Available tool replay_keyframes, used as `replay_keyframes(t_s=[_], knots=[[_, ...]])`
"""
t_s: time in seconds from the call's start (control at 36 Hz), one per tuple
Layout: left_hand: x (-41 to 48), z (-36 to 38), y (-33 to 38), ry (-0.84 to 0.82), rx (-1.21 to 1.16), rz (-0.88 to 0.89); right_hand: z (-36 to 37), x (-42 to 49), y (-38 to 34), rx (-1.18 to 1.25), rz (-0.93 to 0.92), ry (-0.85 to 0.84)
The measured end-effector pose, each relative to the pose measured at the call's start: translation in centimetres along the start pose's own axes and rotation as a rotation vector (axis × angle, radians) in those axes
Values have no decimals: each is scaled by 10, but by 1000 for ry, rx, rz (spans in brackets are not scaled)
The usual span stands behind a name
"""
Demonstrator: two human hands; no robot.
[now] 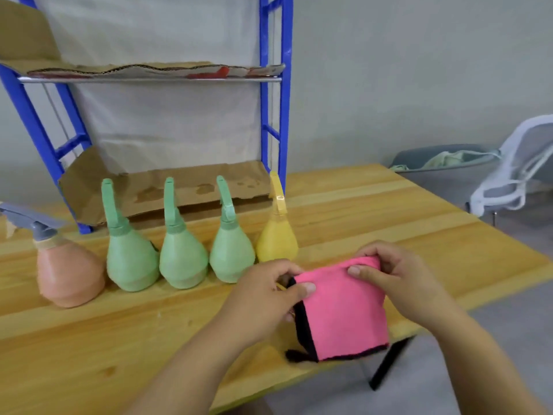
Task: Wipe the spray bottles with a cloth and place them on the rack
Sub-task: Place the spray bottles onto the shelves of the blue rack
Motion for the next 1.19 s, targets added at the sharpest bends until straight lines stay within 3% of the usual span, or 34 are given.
replay_keyframes(t_s=[0.11, 0.22, 0.42, 0.61, 0.83, 1.11, 1.19], knots=[[16, 23, -13, -60, -48, -94, -9, -2, 23, -48, 117, -55], [34, 34, -28, -56, 126, -134, -7, 7, 43, -183, 198, -84], [56, 28, -31, 29, 428, -102, 2, 31, 45, -364, 184, -35], [50, 6, -41, 66, 499, -139, 11, 54, 40, -465, 154, 16], [19, -46, -61, 269, 453, -204, 42, 79, 22, -466, 108, -63], [6, -84, -51, 567, 441, -128, 76, 111, 0, -376, 104, -119], [11, -87, -48, 575, 490, -166, 84, 118, -5, -334, 90, -135]])
Point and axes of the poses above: each hand's wrist, its own x-axis towards the middle knuckle, its own z-axis out of the palm, y = z × x, the point moved 5 cm from there along x, towards the middle knuckle, and after that the axes turned 8 degrees about -y, right-handed, at the moved point
